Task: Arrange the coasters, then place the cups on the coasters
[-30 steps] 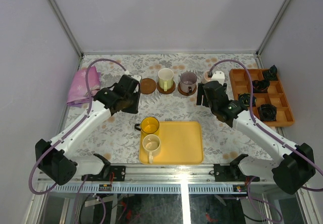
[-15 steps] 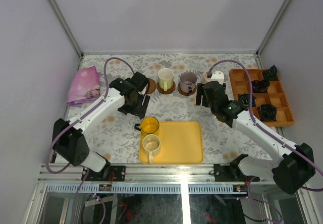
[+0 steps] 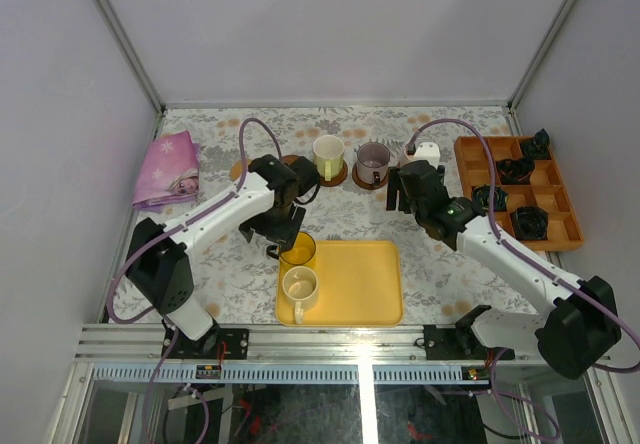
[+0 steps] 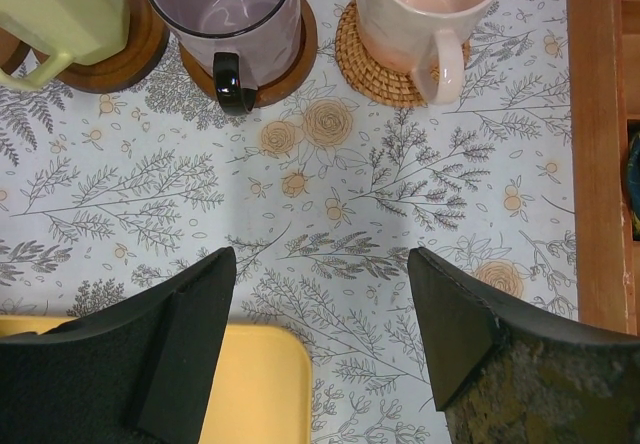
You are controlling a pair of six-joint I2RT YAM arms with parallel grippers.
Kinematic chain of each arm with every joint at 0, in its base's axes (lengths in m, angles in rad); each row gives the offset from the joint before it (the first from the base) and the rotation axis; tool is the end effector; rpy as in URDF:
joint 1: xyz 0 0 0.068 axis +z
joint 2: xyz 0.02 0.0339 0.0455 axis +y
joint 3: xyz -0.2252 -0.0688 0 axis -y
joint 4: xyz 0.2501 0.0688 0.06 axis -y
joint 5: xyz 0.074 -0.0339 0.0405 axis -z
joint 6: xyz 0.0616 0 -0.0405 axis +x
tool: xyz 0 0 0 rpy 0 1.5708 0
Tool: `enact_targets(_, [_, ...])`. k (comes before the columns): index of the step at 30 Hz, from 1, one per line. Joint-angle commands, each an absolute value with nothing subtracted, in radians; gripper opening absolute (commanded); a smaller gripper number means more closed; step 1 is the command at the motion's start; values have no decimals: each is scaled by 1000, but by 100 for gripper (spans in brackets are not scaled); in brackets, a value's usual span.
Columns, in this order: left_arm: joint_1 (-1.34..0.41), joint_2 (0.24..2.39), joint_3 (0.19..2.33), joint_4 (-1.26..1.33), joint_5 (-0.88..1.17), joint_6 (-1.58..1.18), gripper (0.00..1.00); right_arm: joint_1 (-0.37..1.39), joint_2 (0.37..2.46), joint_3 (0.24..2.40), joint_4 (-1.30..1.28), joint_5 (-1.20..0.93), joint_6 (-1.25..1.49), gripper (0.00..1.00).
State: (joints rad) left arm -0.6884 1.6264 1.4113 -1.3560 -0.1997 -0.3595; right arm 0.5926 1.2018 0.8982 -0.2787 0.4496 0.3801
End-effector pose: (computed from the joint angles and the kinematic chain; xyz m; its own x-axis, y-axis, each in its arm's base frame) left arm 0.2314 -0.1746 0.2092 -0.9420 0.3284 -0.0695 0.3112 0.9320 0.1858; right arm 0.2667 0.1473 0.2348 -0.4985 0.0672 -0.8643 -0.0183 0.9960 0.0879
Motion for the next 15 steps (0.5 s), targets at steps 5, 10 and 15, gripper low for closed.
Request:
enact_targets(5, [-711,1656,1392,-1415,-237,-402,72,586,1211,928,-244,427,380,77])
enact_targets(10, [-710,1678,1349,-1359,-211,-381,73,586,1216,932,-242,415,385,77])
enact_targets(15, [-710,1699,1333,-1261,-153,-340,74,586,1218,932,-239,413,383,77])
